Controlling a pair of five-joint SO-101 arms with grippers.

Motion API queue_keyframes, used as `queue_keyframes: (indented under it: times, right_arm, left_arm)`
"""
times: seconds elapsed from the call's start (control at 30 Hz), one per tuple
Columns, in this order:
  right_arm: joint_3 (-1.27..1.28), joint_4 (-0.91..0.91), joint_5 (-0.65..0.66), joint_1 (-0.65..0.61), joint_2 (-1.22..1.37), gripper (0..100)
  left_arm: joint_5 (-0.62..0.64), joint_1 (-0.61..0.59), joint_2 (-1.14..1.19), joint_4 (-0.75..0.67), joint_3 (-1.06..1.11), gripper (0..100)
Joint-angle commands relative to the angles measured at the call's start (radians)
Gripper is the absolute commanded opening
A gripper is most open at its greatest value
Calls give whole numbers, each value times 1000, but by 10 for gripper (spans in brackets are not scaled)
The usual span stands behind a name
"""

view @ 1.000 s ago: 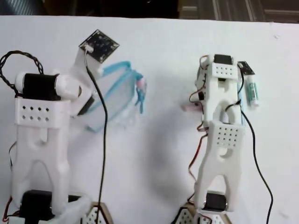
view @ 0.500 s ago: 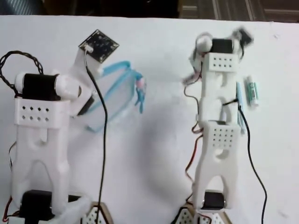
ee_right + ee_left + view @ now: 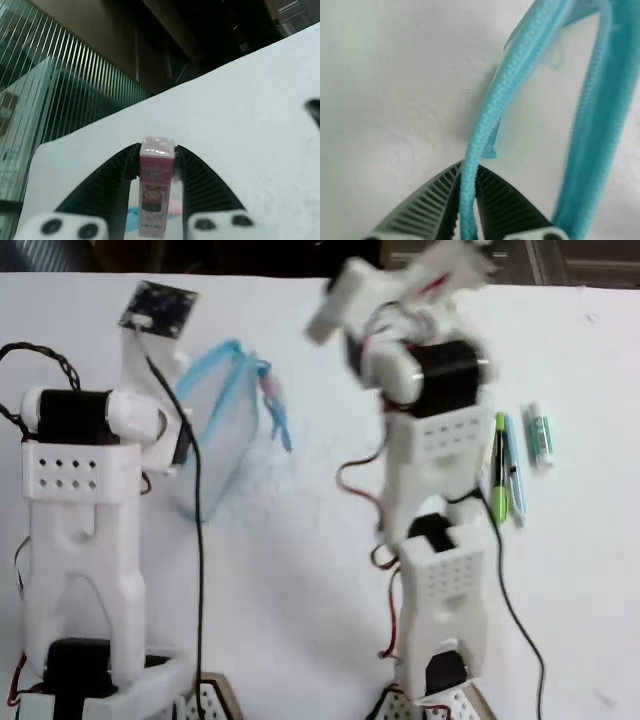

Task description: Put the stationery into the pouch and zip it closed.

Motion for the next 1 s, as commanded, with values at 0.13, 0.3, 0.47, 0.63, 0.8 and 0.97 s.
queue_keyframes:
  times: [0.13, 0.3, 0.47, 0.63, 0.8, 0.97]
  right_arm:
    - [-29, -203, 35, -116, 61, 17]
    - [-31, -229, 58, -185, 119, 17]
    - [-31, -231, 57, -232, 104, 17]
    - [-31, -223, 51, -252, 70, 17]
    - [-29, -208, 8, -252, 27, 17]
    - [-29, -208, -14, -246, -1, 17]
  left_arm:
    - [57, -22, 99, -2, 14, 23]
    - [78, -24, 101, -2, 14, 23]
    - [98, -25, 102, -2, 14, 23]
    - [141, -25, 102, -3, 14, 23]
    - [149, -33, 102, -3, 14, 23]
    - [149, -59, 102, -2, 14, 23]
